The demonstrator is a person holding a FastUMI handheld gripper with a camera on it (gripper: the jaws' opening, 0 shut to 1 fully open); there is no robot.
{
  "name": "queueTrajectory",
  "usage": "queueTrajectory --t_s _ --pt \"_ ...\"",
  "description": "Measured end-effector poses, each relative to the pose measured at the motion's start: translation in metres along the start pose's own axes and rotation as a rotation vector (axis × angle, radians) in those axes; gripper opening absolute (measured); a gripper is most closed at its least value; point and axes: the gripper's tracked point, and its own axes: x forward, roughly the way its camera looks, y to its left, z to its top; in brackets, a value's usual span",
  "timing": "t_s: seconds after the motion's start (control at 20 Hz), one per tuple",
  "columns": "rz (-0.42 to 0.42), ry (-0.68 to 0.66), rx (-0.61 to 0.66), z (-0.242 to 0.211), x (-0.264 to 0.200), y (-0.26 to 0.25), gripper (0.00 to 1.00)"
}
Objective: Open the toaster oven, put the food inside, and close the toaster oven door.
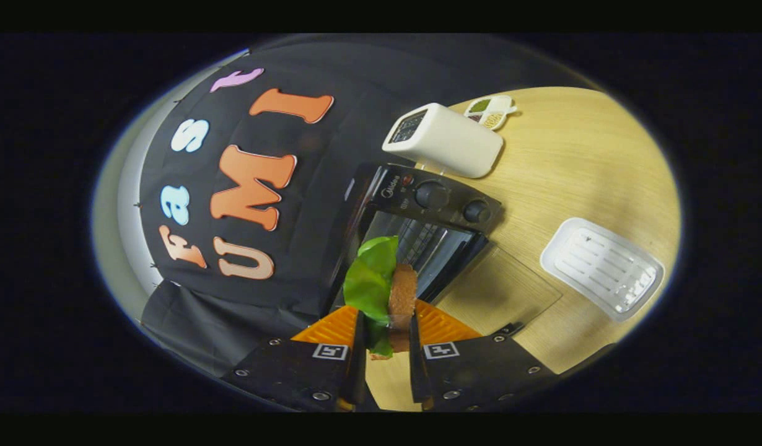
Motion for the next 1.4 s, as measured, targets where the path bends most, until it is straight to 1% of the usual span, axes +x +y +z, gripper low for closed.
queueTrajectory --t_s 0.2,0.45,0.55,0.75,0.85,0.95,1.05,1.15,1.2,1.3,1.4 --pt "-0.035 -0.054 0.063 -0.006 0.029 -0.009 0.3" --pt "-0.051 -0.154 0.14 0.001 0.069 -0.012 0.3" --pt "-0.094 -0.169 0.156 0.0 0.087 -0.019 0.3" --pt "-0.115 -0.183 0.205 -0.001 0.118 -0.017 0.3" --pt "-0.125 -0.202 0.247 0.002 0.131 -0.015 0.33" --pt "-0.141 -0.207 0.245 0.004 0.142 -0.011 0.33" --pt "-0.154 -0.203 0.24 0.004 0.15 -0.007 0.38" --pt "-0.188 -0.185 0.245 0.001 0.162 -0.013 0.44" --pt "-0.192 -0.179 0.246 0.0 0.157 -0.011 0.48" --pt "-0.199 -0.166 0.23 -0.004 0.152 -0.012 0.49" --pt "-0.205 -0.154 0.221 -0.007 0.146 -0.01 0.54"
